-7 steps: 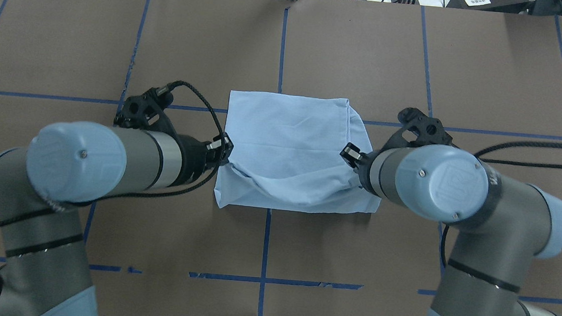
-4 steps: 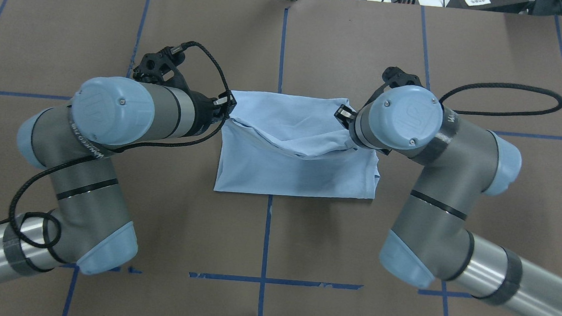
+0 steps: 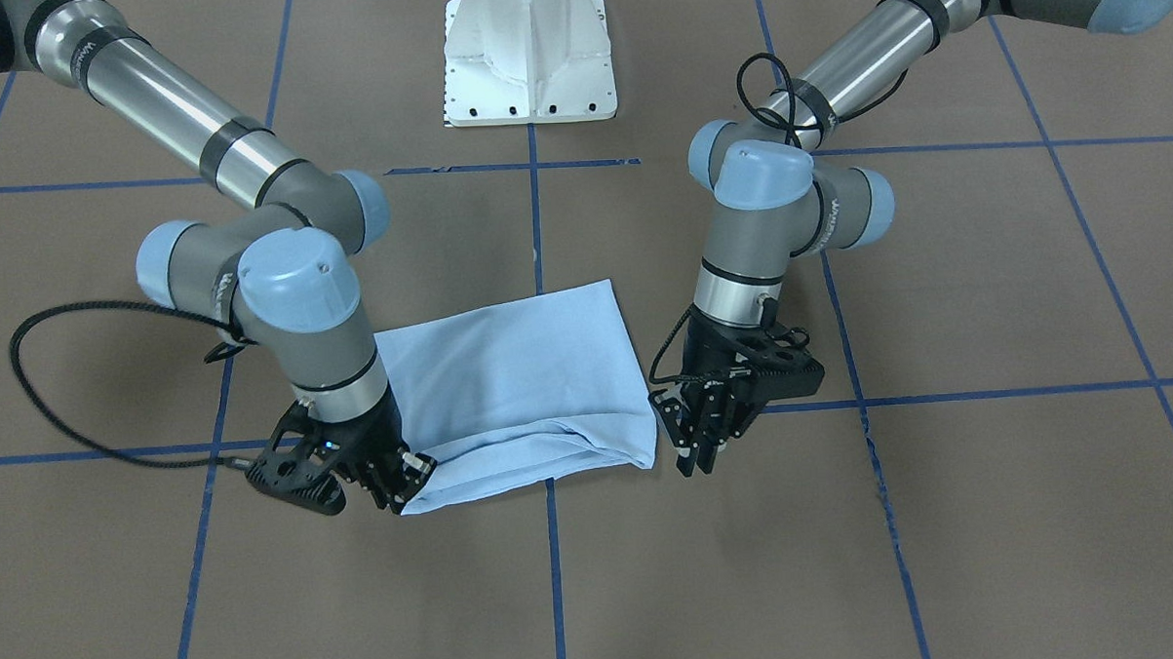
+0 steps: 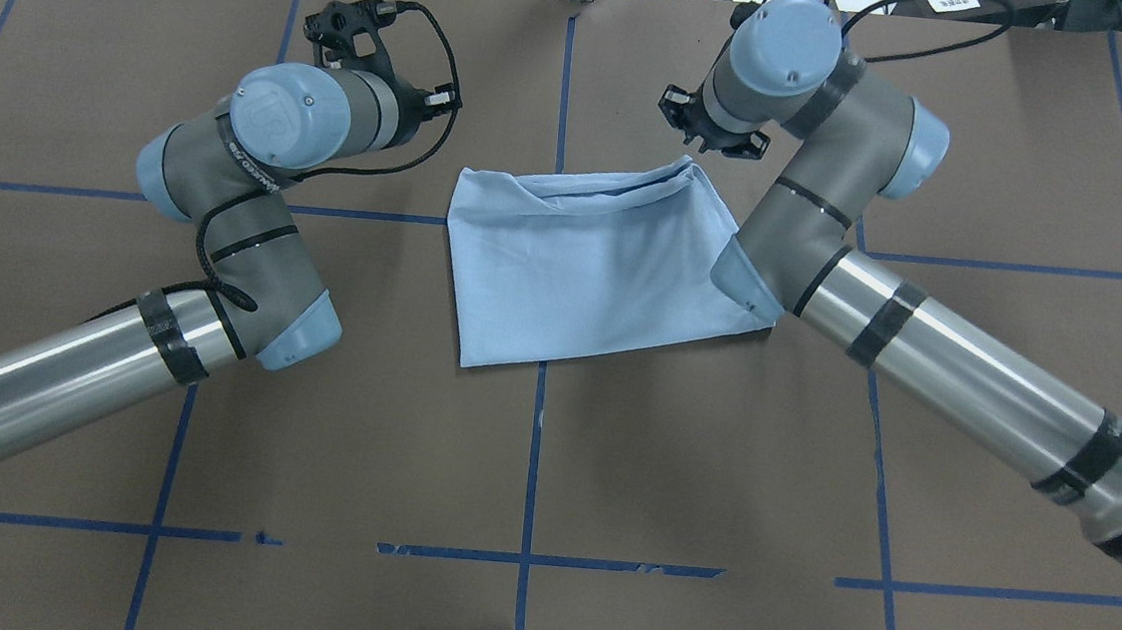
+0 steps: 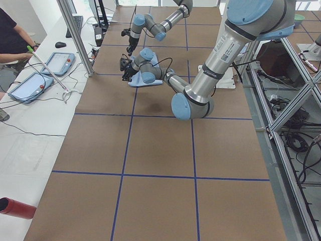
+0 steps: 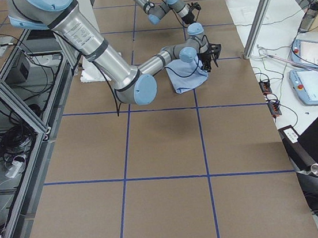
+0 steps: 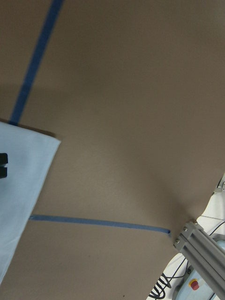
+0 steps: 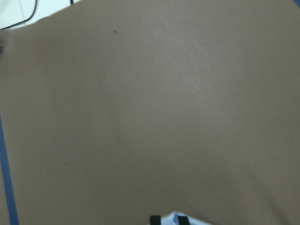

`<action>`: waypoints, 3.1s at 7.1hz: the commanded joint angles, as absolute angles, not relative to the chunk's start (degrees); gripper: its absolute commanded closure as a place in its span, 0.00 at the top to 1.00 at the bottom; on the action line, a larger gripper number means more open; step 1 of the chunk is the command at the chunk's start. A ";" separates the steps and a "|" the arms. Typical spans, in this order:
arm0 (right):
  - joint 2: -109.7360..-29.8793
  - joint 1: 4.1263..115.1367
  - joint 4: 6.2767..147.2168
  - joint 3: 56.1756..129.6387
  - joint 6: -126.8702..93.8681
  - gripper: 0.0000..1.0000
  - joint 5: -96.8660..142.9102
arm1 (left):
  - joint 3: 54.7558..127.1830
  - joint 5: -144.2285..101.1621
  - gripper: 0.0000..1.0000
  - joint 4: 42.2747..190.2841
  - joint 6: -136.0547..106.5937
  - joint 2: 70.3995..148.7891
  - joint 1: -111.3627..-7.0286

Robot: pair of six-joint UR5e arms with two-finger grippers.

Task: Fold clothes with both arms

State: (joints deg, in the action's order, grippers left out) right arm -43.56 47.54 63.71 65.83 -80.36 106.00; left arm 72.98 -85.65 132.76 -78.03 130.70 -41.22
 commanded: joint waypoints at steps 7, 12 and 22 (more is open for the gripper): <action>-57.87 57.92 63.02 77.38 -68.39 1.00 118.99 | 96.91 -112.28 0.46 125.53 -58.96 110.52 -54.11; -79.31 71.06 72.95 92.88 -37.25 1.00 132.87 | 95.90 -127.00 0.47 113.07 -15.98 101.61 -75.90; -88.21 80.24 87.37 99.64 -12.30 1.00 133.15 | 101.52 -134.92 1.00 101.34 0.09 86.48 -90.53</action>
State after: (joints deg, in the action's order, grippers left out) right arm -85.34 80.29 88.00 97.19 -12.38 133.28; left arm 102.05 -135.24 101.38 0.10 86.67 -90.61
